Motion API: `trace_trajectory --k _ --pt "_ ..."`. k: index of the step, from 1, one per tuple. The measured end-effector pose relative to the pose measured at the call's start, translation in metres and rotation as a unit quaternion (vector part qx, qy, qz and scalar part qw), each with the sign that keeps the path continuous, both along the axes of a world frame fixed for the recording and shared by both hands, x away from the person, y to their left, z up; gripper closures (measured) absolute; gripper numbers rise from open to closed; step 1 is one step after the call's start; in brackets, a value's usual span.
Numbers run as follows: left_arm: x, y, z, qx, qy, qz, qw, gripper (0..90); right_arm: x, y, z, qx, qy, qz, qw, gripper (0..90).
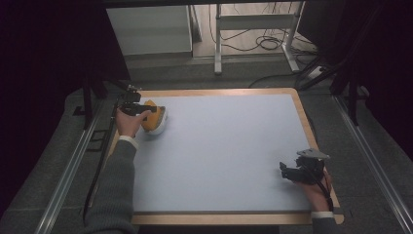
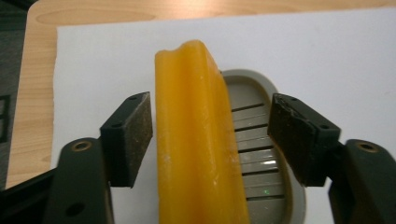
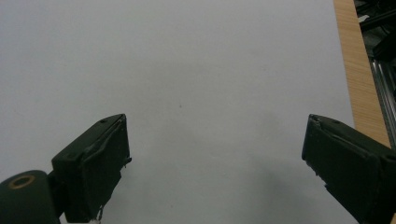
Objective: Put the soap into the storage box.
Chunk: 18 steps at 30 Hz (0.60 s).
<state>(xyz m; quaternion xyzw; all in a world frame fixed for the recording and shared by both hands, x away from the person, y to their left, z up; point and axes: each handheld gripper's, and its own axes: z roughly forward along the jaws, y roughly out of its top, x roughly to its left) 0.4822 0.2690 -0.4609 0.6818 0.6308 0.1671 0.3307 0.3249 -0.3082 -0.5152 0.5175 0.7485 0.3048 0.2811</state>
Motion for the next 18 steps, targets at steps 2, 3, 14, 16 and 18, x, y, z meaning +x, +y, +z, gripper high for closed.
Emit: trace_trajectory --k 2,3,14,16,18 --pt "-0.004 0.001 0.003 -0.002 -0.01 -0.001 0.9999 27.7 0.0 0.0 0.0 -0.002 -0.001 0.0 1.0 7.5" --pt "-0.006 0.001 0.004 -0.004 -0.013 -0.004 0.9999 26.7 0.0 0.0 -0.001 -0.001 0.0 0.0 1.0 7.5" --pt "-0.039 -0.005 0.025 -0.036 -0.045 -0.08 0.9952 25.1 0.0 0.001 0.0 0.0 0.001 -0.001 1.0 7.5" --pt "-0.047 -0.007 0.028 -0.04 -0.052 -0.094 0.9933 25.3 0.0 0.001 0.0 -0.001 0.001 0.0 1.0 7.5" --pt "-0.055 -0.01 0.029 -0.041 -0.057 -0.11 0.9915 25.6 0.0 0.002 0.0 -0.002 0.0 0.001 1.0 7.5"
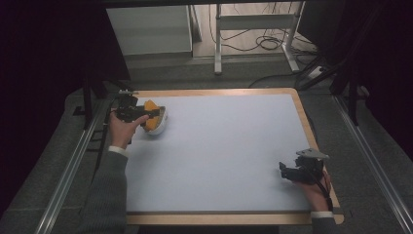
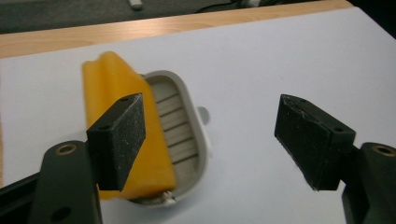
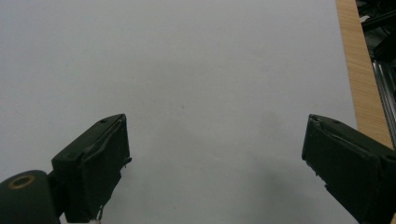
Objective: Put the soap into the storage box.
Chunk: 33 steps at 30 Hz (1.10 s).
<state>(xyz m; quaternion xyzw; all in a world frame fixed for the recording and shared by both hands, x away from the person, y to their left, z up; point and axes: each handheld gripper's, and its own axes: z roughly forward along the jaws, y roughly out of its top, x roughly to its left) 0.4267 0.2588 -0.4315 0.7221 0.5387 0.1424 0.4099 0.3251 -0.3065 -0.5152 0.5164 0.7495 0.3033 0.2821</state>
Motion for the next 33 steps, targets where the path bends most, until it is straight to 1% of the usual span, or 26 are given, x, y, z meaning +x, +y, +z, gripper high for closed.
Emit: trace_trajectory --k 1,2,3,4,7,12,13,14,15,17,19,20,21,22,23,24,25,26,27,28,29,31,33 --pt "-0.005 -0.002 0.0 -0.001 -0.002 -0.01 0.9999 25.6 0.0 0.0 0.0 0.0 0.0 0.0 1.0 7.5" --pt "-0.005 -0.002 0.0 -0.001 -0.002 -0.01 0.9999 25.6 0.0 0.0 0.0 0.0 0.0 0.0 1.0 7.5" --pt "-0.013 -0.004 -0.001 -0.003 -0.005 -0.021 0.9998 25.7 0.0 -0.001 0.0 0.001 -0.001 0.0 1.0 7.5" --pt "-0.016 -0.005 -0.002 -0.006 -0.009 -0.029 0.9995 25.8 0.0 -0.001 0.0 0.001 -0.001 -0.001 1.0 7.5" --pt "-0.028 -0.01 -0.006 -0.007 -0.009 -0.045 0.9989 25.8 0.0 -0.001 0.0 0.001 0.0 -0.001 1.0 7.5" --pt "-0.046 -0.017 -0.014 0.0 -0.01 -0.065 0.9979 25.6 0.0 -0.001 0.001 0.001 -0.001 -0.001 1.0 7.5" --pt "-0.051 -0.018 -0.018 0.0 -0.015 -0.066 0.9977 25.6 -0.001 -0.001 0.001 0.001 -0.001 -0.001 1.0 7.5" --pt "-0.051 -0.018 -0.018 0.0 -0.015 -0.066 0.9977 25.8 -0.001 -0.001 0.001 0.001 -0.001 -0.001 1.0 7.5" --pt "-0.058 -0.021 -0.023 0.004 -0.017 -0.069 0.9974 25.9 -0.001 -0.001 0.001 0.0 -0.001 -0.001 1.0 7.5" --pt "-0.066 -0.026 -0.031 0.005 -0.012 -0.079 0.9968 25.8 -0.001 -0.001 0.002 -0.001 -0.001 0.0 1.0 7.5" --pt "-0.071 -0.029 -0.037 0.012 -0.009 -0.086 0.9962 25.5 -0.001 0.0 0.002 -0.001 -0.001 0.0 1.0 7.5" --pt "-0.071 -0.029 -0.037 0.012 -0.009 -0.086 0.9962 25.4 -0.001 0.0 0.002 -0.001 -0.001 0.0 1.0 7.5" --pt "-0.076 -0.032 -0.045 0.024 -0.006 -0.093 0.9953 25.1 -0.001 0.0 0.002 -0.001 -0.001 0.0 1.0 7.5" --pt "-0.076 -0.032 -0.045 0.024 -0.006 -0.093 0.9953 25.1 -0.001 0.0 0.001 -0.001 0.0 0.0 1.0 7.5" --pt "-0.08 -0.034 -0.05 0.029 -0.002 -0.097 0.9948 24.8 -0.001 0.0 0.001 -0.001 0.0 0.0 1.0 7.5" --pt "-0.08 -0.034 -0.05 0.029 -0.002 -0.097 0.9948 24.5 -0.001 0.0 0.001 0.0 0.0 0.0 1.0 7.5" --pt "-0.084 -0.035 -0.055 0.028 -0.004 -0.099 0.9947 24.6 -0.001 0.0 0.001 -0.001 -0.001 0.001 1.0 7.5" --pt "-0.084 -0.035 -0.055 0.028 -0.004 -0.099 0.9947 24.8 -0.001 0.001 0.001 -0.001 0.0 0.001 1.0 7.5" --pt "-0.087 -0.036 -0.061 0.03 0.0 -0.103 0.9942 24.6 -0.001 0.001 0.001 -0.001 0.0 0.002 1.0 7.5" --pt "-0.087 -0.036 -0.061 0.03 0.0 -0.103 0.9942 24.6 -0.001 0.001 0.001 -0.001 0.0 0.002 1.0 7.5" --pt "-0.092 -0.038 -0.068 0.03 0.004 -0.103 0.9942 24.5 -0.001 0.001 0.001 -0.001 0.0 0.002 1.0 7.5" --pt "-0.095 -0.04 -0.074 0.025 0.01 -0.105 0.9941 24.4 -0.001 0.001 0.0 -0.002 0.0 0.002 1.0 7.5" --pt "-0.096 -0.041 -0.077 0.025 0.013 -0.107 0.9938 24.1 -0.001 0.001 0.001 -0.001 0.0 0.001 1.0 7.5"
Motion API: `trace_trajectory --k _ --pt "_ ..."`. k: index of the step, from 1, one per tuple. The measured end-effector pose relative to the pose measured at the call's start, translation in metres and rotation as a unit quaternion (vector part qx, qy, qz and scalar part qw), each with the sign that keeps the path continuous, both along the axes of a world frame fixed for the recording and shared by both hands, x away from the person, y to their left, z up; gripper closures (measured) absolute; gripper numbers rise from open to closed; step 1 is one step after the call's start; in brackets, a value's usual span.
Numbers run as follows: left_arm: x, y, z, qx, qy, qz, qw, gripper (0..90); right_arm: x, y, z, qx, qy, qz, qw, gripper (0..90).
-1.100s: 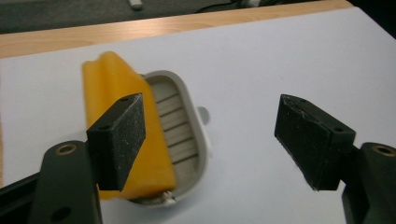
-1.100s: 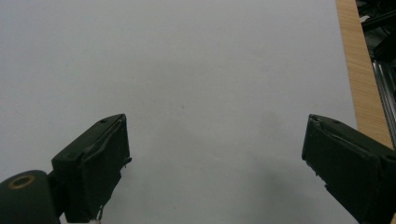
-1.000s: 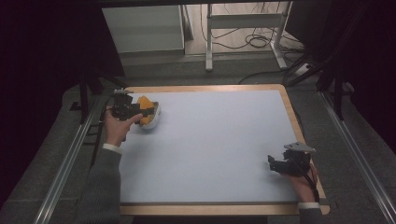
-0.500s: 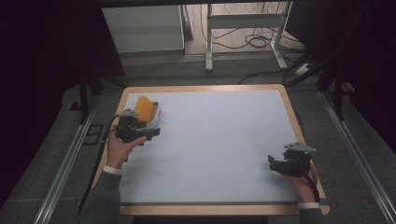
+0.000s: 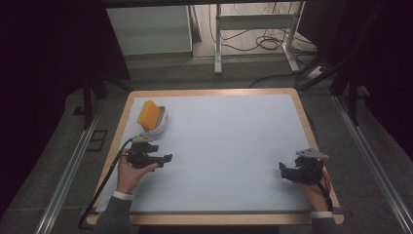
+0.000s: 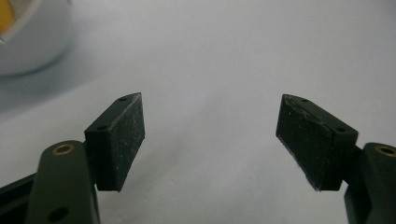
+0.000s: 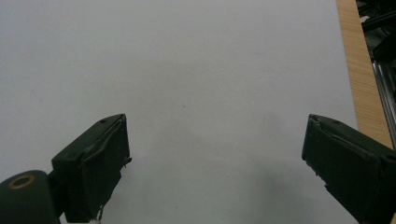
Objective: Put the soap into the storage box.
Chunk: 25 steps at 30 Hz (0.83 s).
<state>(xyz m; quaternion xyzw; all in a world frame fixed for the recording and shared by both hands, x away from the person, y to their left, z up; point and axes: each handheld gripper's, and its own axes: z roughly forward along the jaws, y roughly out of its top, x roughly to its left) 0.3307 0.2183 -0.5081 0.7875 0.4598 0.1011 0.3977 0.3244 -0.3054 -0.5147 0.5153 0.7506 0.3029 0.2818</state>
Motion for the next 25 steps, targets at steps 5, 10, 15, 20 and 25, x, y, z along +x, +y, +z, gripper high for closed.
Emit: trace_trajectory --k 5,10,15,20,25 --pt "-0.0019 -0.0028 -0.0087 0.011 0.012 -0.005 0.9999 23.4 0.0001 0.0006 -0.0005 -0.001 0.0 0.0 1.0 7.5" --pt "-0.0041 -0.004 -0.0117 0.01 0.01 -0.002 0.9999 23.7 0.0005 0.0012 -0.0013 -0.003 0.0 0.003 1.0 7.5" --pt "-0.0041 -0.0048 -0.0127 0.012 0.01 -0.003 0.9999 23.8 0.0005 0.0018 -0.0016 -0.003 0.002 0.003 1.0 7.5" --pt "-0.0053 -0.0036 -0.0135 0.015 0.011 -0.003 0.9998 23.5 0.0002 0.0017 -0.0009 -0.002 0.0 0.003 1.0 7.5" --pt "-0.0049 -0.0012 -0.0139 0.017 0.012 0.001 0.9998 23.4 0.0001 0.0017 -0.0002 -0.001 -0.004 0.004 1.0 7.5"
